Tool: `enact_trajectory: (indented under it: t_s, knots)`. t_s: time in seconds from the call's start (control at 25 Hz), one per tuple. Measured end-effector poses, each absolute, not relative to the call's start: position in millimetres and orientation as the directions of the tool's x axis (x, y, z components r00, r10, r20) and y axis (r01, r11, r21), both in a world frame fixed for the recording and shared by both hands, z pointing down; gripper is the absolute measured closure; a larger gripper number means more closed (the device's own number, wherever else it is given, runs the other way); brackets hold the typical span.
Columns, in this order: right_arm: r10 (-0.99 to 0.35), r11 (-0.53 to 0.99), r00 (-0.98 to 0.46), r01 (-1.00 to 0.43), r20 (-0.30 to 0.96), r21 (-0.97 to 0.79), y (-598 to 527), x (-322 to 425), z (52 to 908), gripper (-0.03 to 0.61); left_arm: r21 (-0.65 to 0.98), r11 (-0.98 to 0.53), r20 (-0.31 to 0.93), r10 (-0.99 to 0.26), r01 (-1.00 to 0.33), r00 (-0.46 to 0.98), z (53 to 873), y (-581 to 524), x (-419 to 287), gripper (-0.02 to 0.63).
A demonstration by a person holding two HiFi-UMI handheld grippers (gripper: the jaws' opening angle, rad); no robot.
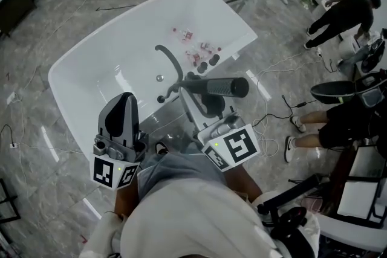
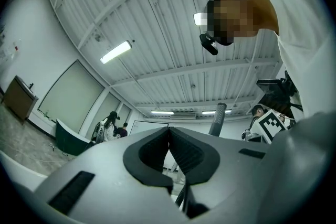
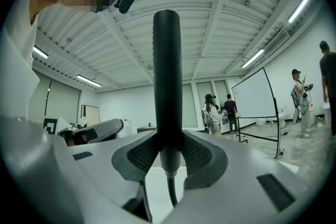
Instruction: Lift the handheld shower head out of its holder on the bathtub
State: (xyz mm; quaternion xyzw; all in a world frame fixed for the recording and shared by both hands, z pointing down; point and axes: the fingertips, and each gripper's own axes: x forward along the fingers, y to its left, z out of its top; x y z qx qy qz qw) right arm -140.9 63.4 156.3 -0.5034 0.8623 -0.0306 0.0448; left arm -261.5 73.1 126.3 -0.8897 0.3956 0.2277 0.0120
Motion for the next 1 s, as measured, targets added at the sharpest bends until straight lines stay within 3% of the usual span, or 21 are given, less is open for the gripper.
enact_trajectory:
  t_s: [1.0]
  knots:
    - [-0.865,0.500,-0.502,-0.858,-0.016,-0.115,74.1,-194.2,163.5,0.440,0.203,-0.599,-0.358,-0.782,-0.774,0.511,143.2,83.4,-336.9,0.595]
